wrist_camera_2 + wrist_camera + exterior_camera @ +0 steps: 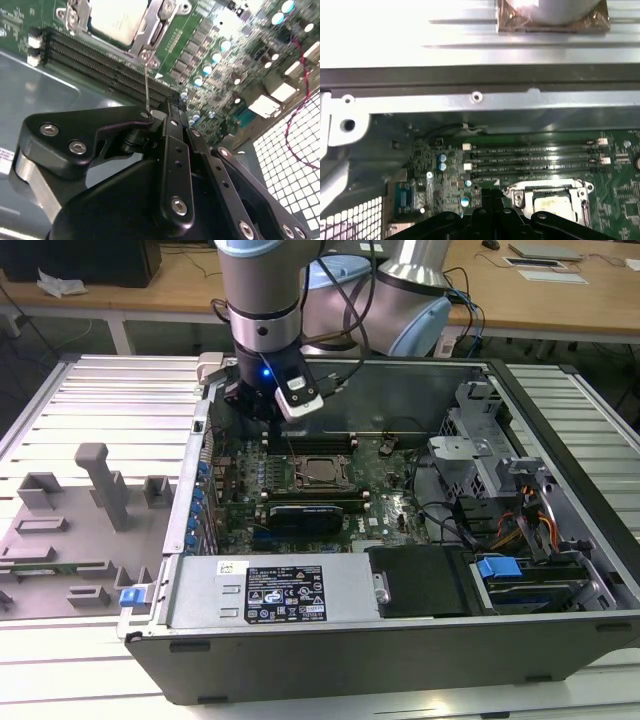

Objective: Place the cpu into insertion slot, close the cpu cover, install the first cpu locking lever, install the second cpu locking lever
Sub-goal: 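Install the first cpu locking lever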

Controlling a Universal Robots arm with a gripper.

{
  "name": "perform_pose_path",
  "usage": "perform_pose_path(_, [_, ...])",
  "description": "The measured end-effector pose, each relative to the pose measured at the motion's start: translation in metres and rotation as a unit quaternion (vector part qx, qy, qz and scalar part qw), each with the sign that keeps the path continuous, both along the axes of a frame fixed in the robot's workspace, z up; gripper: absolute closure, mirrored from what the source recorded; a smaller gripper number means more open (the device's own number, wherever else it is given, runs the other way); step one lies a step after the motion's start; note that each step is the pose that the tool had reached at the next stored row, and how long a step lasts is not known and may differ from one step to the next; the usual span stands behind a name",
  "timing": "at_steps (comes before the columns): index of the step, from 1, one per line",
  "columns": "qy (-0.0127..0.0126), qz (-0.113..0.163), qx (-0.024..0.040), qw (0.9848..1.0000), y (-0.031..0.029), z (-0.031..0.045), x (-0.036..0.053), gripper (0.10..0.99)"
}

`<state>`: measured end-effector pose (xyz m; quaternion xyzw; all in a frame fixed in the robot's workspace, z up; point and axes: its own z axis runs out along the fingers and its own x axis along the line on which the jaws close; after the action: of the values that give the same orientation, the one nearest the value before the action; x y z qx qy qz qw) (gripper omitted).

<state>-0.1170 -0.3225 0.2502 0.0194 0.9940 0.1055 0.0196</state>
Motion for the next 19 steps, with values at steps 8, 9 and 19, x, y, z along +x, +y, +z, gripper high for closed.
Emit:
perform_pose_path(8, [0.0,0.002,0.0142,0.9999,0.0,-0.0002,0.0009,0.98])
perform_pose_path(9, [0.0,0.002,0.0142,0.9999,0.0,-0.0003,0.0026,0.98])
perform_pose_path(19, [0.0,0.002,0.0141,0.9999,0.0,-0.0004,0.0337,0.98])
